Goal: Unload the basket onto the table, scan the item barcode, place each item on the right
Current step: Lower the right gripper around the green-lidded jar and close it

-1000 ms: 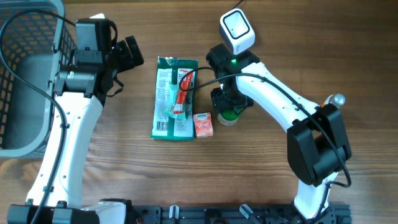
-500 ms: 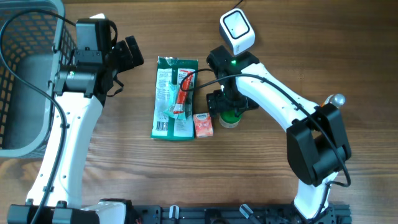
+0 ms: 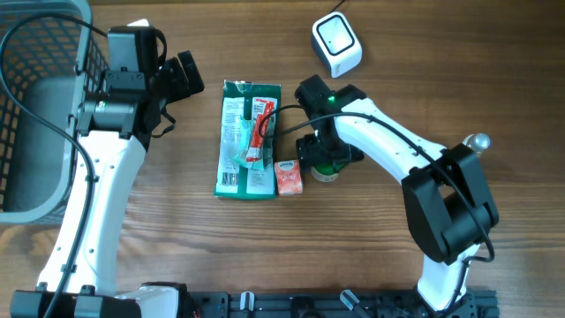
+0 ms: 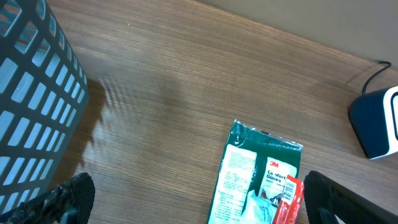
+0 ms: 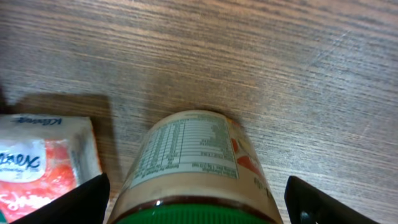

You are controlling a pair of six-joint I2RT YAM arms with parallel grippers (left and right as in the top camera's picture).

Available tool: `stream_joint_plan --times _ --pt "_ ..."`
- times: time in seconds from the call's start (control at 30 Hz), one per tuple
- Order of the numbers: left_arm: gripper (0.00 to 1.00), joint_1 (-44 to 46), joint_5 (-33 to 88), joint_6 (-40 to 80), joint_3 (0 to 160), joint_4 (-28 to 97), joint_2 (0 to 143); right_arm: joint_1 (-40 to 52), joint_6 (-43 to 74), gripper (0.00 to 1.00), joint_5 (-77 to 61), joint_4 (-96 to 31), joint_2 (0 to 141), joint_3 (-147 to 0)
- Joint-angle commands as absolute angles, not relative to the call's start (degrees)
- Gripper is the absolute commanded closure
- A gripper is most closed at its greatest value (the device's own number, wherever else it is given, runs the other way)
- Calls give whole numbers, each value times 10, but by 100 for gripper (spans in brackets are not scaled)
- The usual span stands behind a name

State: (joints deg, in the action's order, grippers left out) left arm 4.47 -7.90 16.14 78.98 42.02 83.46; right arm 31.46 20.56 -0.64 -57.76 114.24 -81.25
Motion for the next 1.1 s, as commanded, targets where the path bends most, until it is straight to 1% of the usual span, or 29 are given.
stream_joint_plan --times 0.0,0.1,0.5,0.8,1.07 --pt "0 43 -84 152 797 419 833 316 210 10 -12 -570 1142 -801" --pt "0 43 -84 152 797 419 833 316 210 11 -12 -568 1142 -801" --pt "0 43 -84 152 797 419 833 316 211 11 -12 -568 1142 -801" --pt "0 43 -84 152 797 419 833 316 211 16 -12 -568 1142 -801" --pt "0 43 -84 152 797 419 833 316 211 17 -12 -570 1142 -801"
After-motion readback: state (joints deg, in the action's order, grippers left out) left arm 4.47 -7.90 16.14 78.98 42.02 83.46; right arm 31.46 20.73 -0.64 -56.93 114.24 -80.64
